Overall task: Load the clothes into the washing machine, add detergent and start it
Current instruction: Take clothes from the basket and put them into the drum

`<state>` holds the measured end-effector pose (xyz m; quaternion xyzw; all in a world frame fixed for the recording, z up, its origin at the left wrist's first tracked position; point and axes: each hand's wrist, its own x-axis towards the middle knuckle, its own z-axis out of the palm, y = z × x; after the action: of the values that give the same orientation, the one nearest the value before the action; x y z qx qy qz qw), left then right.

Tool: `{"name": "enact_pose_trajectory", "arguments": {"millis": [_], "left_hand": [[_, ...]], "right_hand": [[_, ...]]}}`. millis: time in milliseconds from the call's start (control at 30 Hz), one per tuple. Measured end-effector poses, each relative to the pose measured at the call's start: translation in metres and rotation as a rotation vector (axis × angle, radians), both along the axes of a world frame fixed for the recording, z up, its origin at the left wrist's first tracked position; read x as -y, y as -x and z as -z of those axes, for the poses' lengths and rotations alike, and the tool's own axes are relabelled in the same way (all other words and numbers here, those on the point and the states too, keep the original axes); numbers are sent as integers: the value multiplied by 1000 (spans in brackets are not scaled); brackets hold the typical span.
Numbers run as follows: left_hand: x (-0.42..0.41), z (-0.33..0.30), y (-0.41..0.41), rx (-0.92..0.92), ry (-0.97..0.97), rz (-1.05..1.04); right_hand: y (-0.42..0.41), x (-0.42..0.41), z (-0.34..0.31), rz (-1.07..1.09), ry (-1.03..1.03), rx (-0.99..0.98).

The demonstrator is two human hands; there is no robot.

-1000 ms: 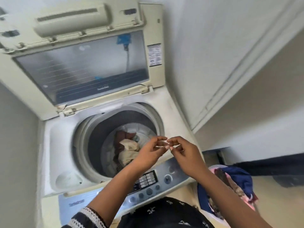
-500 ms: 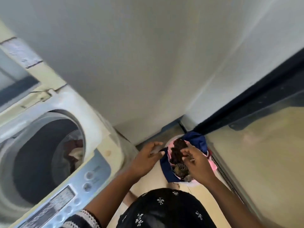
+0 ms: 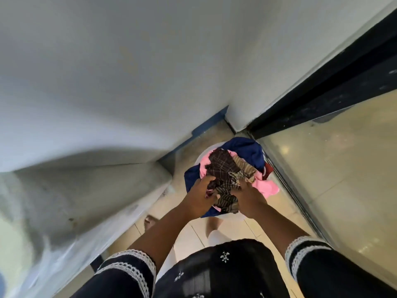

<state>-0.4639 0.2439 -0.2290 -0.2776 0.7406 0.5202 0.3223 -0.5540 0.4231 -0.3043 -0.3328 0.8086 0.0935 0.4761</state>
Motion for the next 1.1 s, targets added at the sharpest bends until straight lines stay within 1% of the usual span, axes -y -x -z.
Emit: {"name": "enact_pose_trajectory", "arguments": {"millis": [133,267,333,433,533,633,733,800,900,967,1033,1100], "left_hand": [[-5,45,-2,27,55,52],[-9,61,-11,52,57,21],[-11,58,-15,53,54,11],[-8,44,-19,51,67,3],[-6,15,-23,54,43,-6],[-3,-22,-29,61,-6,1],[0,-62,-36,-19,-24,27],[5,-87,-44,-111,-7,26],[16,-120,-58,-182,34,22],[24,-142,-68,-242,35,-6],[31,-157,-79,-312,1,-41],[35,-169,-85,-366,3,-51]], "right_hand": [[9,11,44,-63,-107,-53],[12,17,71,-59,-241,-48],[10,18,69,-2,-221,-42],[2,19,46,152,-119,-28],[-3,18,3,376,-19,2],[-7,16,-51,554,130,33],[-13,19,-119,722,320,94],[-19,25,-171,838,440,172],[-25,36,-254,1066,631,362],[-31,43,-311,1244,820,581],[-38,47,-351,1434,1029,818],[-39,47,-375,1512,1211,946]]}}
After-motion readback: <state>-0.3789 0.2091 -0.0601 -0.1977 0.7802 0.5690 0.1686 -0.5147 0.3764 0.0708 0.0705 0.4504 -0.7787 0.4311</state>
